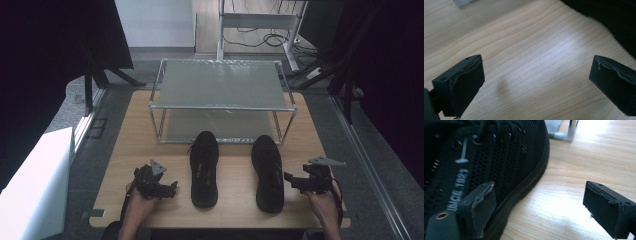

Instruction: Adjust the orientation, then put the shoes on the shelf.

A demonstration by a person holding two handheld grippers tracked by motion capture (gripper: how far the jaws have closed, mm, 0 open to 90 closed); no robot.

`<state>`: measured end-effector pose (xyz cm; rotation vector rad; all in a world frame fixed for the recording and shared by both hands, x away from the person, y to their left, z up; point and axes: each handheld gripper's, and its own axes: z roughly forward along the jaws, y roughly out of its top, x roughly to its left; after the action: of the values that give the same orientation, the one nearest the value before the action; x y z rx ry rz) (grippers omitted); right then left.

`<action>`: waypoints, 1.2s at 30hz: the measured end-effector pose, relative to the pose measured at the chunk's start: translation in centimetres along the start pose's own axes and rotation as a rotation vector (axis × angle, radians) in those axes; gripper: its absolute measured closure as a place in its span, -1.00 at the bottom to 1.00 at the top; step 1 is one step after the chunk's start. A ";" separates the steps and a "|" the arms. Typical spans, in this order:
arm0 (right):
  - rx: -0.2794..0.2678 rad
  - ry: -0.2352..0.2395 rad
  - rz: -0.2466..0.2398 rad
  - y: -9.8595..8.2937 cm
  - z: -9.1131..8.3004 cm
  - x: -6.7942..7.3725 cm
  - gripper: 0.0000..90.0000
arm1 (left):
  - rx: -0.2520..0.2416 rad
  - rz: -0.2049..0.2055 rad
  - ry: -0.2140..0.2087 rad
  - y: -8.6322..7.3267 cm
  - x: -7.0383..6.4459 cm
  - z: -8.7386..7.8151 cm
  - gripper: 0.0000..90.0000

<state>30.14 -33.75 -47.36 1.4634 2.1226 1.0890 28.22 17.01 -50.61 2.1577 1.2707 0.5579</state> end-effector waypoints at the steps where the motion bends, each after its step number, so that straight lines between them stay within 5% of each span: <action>1: -0.010 0.006 0.000 0.1 -0.1 0.1 -0.77 | -0.003 -0.002 0.001 0.1 0.0 0.0 -0.99; 15: -0.039 0.091 0.030 0.7 -0.3 1.2 -0.86 | -0.095 -0.066 -0.062 1.7 -1.0 -1.1 -0.94; 23: -0.025 0.113 0.021 0.8 0.4 2.0 -0.89 | -0.150 -0.113 -0.107 4.2 -2.2 -1.1 -0.92; 28: -0.018 0.118 0.027 1.0 0.9 2.1 -0.90 | -0.154 -0.090 -0.129 5.6 -3.5 -0.4 -0.92; 32: -0.002 0.118 0.031 1.2 1.6 2.3 -0.91 | -0.157 -0.108 -0.155 6.4 -3.9 0.2 -0.94; 36: 0.017 0.112 0.018 1.3 2.4 2.6 -0.87 | -0.140 -0.071 -0.167 7.2 -4.8 0.8 -0.93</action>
<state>31.51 -30.25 -47.56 1.4635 2.2031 1.1882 31.11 9.77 -46.77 1.9912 1.1774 0.4156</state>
